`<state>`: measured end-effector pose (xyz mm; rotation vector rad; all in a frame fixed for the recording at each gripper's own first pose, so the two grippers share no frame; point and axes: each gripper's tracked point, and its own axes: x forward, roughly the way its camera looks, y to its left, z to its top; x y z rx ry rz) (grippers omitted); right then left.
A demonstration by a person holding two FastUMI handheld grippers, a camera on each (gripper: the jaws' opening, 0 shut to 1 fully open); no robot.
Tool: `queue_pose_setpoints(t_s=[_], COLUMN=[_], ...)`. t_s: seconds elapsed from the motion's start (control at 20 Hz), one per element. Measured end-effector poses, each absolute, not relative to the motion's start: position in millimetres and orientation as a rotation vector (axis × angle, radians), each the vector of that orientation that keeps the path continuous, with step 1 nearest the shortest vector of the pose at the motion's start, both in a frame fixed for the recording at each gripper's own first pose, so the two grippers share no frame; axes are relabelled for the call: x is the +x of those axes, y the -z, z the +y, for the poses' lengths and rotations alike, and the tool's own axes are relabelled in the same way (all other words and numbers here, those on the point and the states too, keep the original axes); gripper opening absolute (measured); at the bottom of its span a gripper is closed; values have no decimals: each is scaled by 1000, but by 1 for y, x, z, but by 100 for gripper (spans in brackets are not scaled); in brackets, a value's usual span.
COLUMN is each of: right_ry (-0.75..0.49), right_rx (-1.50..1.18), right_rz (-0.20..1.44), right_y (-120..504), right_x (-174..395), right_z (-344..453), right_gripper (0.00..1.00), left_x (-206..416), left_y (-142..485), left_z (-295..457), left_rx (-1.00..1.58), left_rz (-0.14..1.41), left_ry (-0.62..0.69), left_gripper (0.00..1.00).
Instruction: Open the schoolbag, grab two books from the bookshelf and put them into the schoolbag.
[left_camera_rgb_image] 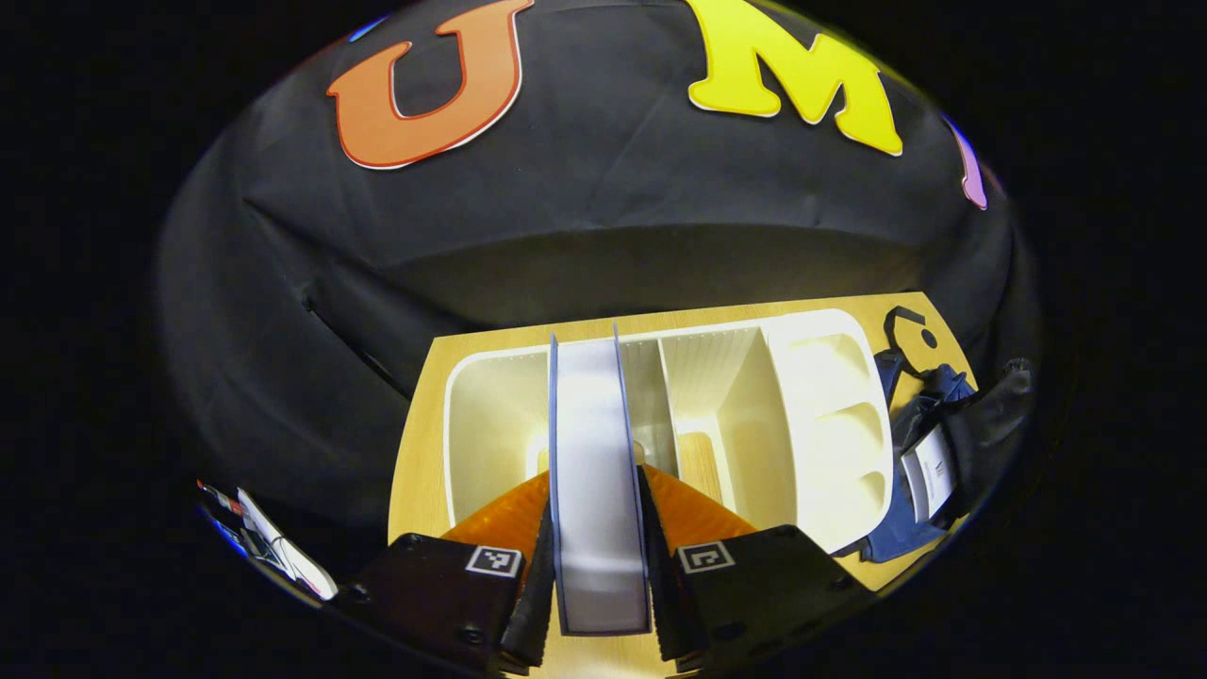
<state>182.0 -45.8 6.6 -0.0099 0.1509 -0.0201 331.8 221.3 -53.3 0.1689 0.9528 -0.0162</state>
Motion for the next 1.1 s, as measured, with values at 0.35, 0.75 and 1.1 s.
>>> queue_pose_setpoints(t_s=[0.35, 0.75, 1.1], right_ry=[12, 48, 75], right_rx=[-13, -84, -128], right_rz=[150, 150, 173], right_y=[-7, -17, -19], right_x=[183, 193, 202], right_z=[-41, -50, -52], right_gripper=[0, 0, 0], left_x=[310, 254, 176], left_y=[34, -17, -24], left_z=[226, 241, 265], left_rx=[68, -128, -300], left_rz=[888, 703, 658], left_ry=[-12, -55, -46], left_gripper=[41, 41, 41])
